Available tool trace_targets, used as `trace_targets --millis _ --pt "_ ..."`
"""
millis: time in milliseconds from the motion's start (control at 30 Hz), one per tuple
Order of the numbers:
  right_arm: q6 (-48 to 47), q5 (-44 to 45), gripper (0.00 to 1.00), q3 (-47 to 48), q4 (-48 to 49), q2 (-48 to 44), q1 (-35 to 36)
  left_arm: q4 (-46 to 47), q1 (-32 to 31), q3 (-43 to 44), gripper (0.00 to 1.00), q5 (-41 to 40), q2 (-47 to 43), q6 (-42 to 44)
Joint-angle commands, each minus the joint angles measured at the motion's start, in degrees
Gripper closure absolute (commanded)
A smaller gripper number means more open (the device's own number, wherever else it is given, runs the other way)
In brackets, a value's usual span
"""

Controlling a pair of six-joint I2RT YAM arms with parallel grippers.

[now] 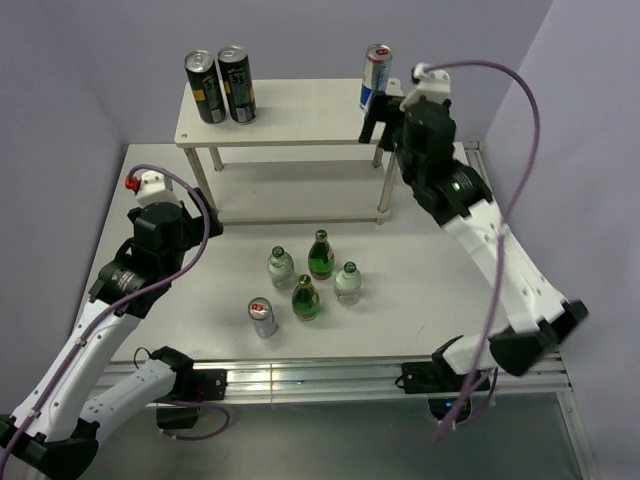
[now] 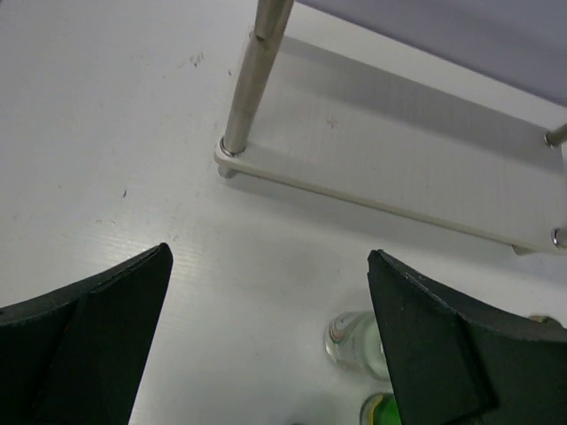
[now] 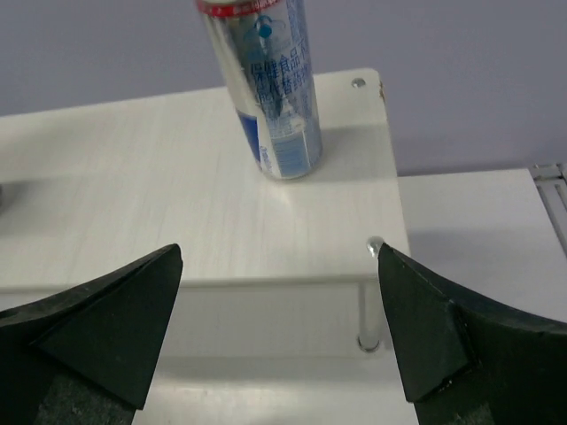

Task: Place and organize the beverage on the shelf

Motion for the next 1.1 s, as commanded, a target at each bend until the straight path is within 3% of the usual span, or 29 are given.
trace_targets --millis 0,200,300,367,400,467,600,633,833,1067 --pt "1.67 4.49 0.02 -8.3 5.4 -12.26 3.04 -4.6 -3.08 0.58 0.01 1.43 -2.1 -5.7" --pt "5.27 4.85 0.02 -21.41 4.45 -25.89 6.47 -5.13 -14.75 -2.42 0.01 -0.75 -5.62 -13.35" --pt "7.03 5.73 0.02 -25.46 2.34 -30.29 7.88 -7.5 -21.09 -3.12 0.01 -8.29 -3.7 -18.52" --pt "7.82 6.0 0.02 -28.53 1.63 -33.27 8.93 -13.09 -29.69 -2.86 0.01 -18.18 -1.59 -26.94" --pt "8.09 6.0 0.02 -29.5 1.45 -34.07 9.2 -15.39 -36.86 -2.6 0.01 -21.12 -0.97 -29.93" --pt "8.26 6.43 0.02 -31.43 -0.12 -35.91 9.81 -19.44 -43.4 -1.99 0.01 -26.05 1.14 -38.78" --pt "8.97 7.66 0.02 -34.95 -1.89 -38.73 11.83 -24.37 -54.31 -2.68 0.01 -31.86 5.09 -47.87" --pt "9.06 7.75 0.02 -36.61 -2.06 -39.34 12.1 -28.04 -55.46 -2.77 0.01 -32.39 6.93 -53.55" --pt "9.67 7.05 0.01 -39.79 -3.55 -42.33 12.19 -36.59 -59.52 -3.04 0.01 -32.93 13.26 -66.41" --pt "9.67 6.17 0.01 -41.02 -3.82 -44.01 12.19 -31.07 -60.31 -10.32 0.01 -30.3 14.15 -68.64"
